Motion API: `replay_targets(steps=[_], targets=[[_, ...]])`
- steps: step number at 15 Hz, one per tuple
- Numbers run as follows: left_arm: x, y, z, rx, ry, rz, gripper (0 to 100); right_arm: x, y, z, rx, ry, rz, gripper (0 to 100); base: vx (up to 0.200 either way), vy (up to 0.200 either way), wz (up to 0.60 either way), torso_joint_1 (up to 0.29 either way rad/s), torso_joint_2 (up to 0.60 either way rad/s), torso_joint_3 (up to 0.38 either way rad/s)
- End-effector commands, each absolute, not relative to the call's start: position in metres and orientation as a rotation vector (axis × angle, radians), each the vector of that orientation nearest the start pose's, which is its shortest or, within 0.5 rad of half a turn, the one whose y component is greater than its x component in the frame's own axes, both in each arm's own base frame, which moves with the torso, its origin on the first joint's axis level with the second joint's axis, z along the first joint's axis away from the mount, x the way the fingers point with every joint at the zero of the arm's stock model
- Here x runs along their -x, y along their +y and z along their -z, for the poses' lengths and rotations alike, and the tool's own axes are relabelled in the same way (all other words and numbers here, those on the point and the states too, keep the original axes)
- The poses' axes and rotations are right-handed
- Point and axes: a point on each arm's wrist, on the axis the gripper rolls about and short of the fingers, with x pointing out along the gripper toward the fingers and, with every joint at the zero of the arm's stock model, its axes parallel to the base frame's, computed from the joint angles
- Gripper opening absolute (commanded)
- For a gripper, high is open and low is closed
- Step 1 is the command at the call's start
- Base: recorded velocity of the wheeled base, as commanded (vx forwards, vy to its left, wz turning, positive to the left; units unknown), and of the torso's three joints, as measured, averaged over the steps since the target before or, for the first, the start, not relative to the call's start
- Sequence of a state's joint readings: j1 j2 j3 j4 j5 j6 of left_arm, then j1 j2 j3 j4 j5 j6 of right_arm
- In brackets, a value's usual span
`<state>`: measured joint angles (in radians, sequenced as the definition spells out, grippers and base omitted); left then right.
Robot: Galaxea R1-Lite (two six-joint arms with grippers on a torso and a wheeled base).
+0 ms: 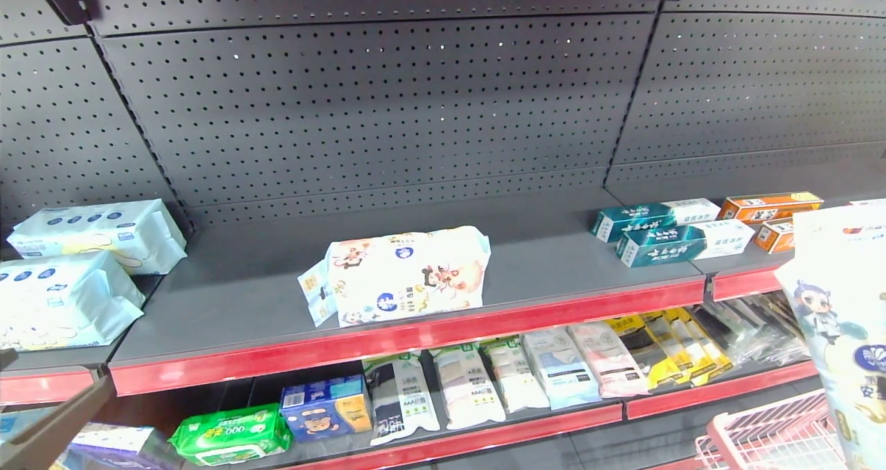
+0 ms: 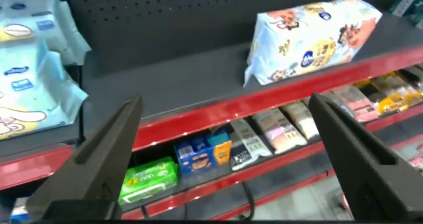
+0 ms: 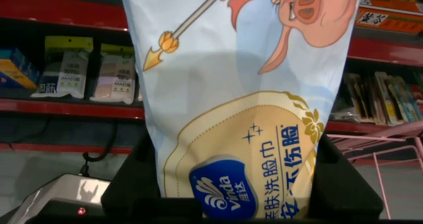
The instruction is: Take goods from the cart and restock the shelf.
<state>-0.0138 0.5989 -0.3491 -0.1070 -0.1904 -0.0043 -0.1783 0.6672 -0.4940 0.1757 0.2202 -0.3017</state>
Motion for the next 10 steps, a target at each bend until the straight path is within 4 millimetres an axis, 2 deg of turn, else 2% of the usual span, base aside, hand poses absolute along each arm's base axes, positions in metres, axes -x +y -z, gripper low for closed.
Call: replay_targets(steps=[1,4,10], targets=[[-0.039,-0.005,-0.187,0.013,0.124,0.191,100,-0.045,-0.003,-0.193,0.225,0.333,-0.096,0,0.000,0.000,0.00,0.000,0.00,0.000],[-0.036,-0.003,-0.188,0.008,0.107,0.147,100,-0.047,-0.003,-0.193,0.205,0.317,-0.093,0,0.000,0.000,0.00,0.000,0.00,0.000],[-0.028,-0.004,-0.183,0.005,0.095,0.169,100,-0.052,-0.004,-0.192,0.205,0.334,-0.111,0,0.000,0.000,0.00,0.000,0.00,0.000]])
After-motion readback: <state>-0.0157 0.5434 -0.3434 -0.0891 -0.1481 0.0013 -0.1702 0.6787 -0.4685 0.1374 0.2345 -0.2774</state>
